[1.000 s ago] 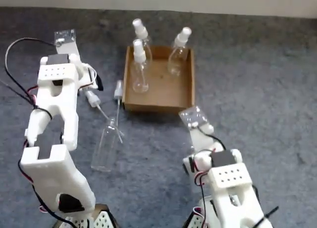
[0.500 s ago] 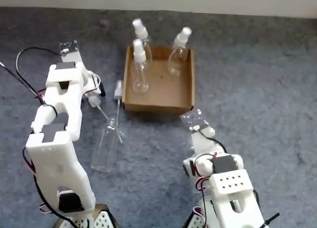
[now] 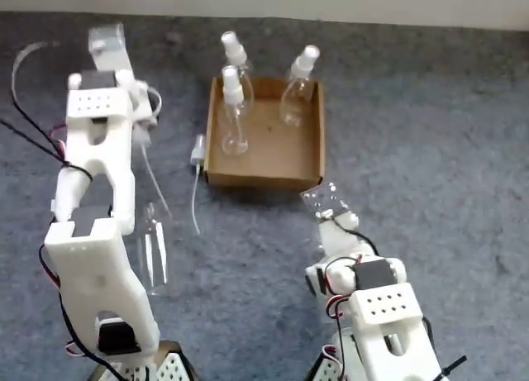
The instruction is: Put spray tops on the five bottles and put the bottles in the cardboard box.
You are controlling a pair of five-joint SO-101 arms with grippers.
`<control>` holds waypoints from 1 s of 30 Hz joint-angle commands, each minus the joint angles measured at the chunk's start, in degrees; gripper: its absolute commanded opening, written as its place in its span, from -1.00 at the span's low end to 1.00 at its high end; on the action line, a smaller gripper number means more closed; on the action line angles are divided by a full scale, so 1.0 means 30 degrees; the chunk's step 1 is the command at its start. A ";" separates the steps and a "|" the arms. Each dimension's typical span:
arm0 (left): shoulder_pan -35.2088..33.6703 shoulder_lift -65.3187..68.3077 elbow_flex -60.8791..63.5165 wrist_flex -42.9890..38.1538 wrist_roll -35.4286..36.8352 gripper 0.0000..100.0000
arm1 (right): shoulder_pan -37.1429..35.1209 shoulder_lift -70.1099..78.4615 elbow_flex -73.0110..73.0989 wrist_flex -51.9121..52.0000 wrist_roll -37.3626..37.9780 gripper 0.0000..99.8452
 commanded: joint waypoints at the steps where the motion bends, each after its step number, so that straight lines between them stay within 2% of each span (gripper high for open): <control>1: 0.0249 -0.0513 -0.5319 0.2579 -0.1700 -1.00 | 0.0220 -0.0308 -0.0073 -0.0308 0.0234 -0.99; 4: 0.0220 -0.0601 -0.8659 0.5597 -0.3077 -1.00 | 0.0278 -0.0308 -0.0073 -0.0308 0.0234 -0.99; 7: 0.0249 -0.0601 -1.1414 0.9436 -0.4249 -1.00 | 0.1480 -0.0308 -0.0103 -0.0278 0.0440 -0.99; 10: -0.0103 -0.1773 -1.0183 0.9700 -0.5245 -1.00 | 0.3824 -0.0278 -0.1304 -0.0278 0.2081 -0.99; 14: 0.0190 -0.5846 -0.4176 0.9641 -0.6154 -1.00 | 0.8103 -0.0249 -0.4029 -0.0308 0.3516 -0.99; 17: 0.1538 -1.0125 0.1128 0.9553 -0.6916 -1.00 | 1.0066 0.0982 -0.5963 -0.0337 0.4484 -0.99; 20: 0.3267 -1.4462 0.6462 0.8469 -0.7179 -1.00 | 1.1033 0.4059 -0.8103 -0.1099 0.4659 -0.99; 24: 0.4821 -1.9385 1.4022 0.4894 -0.7150 -1.00 | 1.1971 0.9538 -1.0535 -0.2886 0.4747 -0.99; 27: 0.5875 -2.1582 1.8740 0.2755 -0.6330 -0.99 | 1.2498 1.3201 -1.2176 -0.4117 0.6652 -0.99; 30: 0.6901 -2.3136 2.1846 0.0996 -0.5832 -0.99 | 1.2938 1.6220 -1.3670 -0.4147 0.7209 -0.99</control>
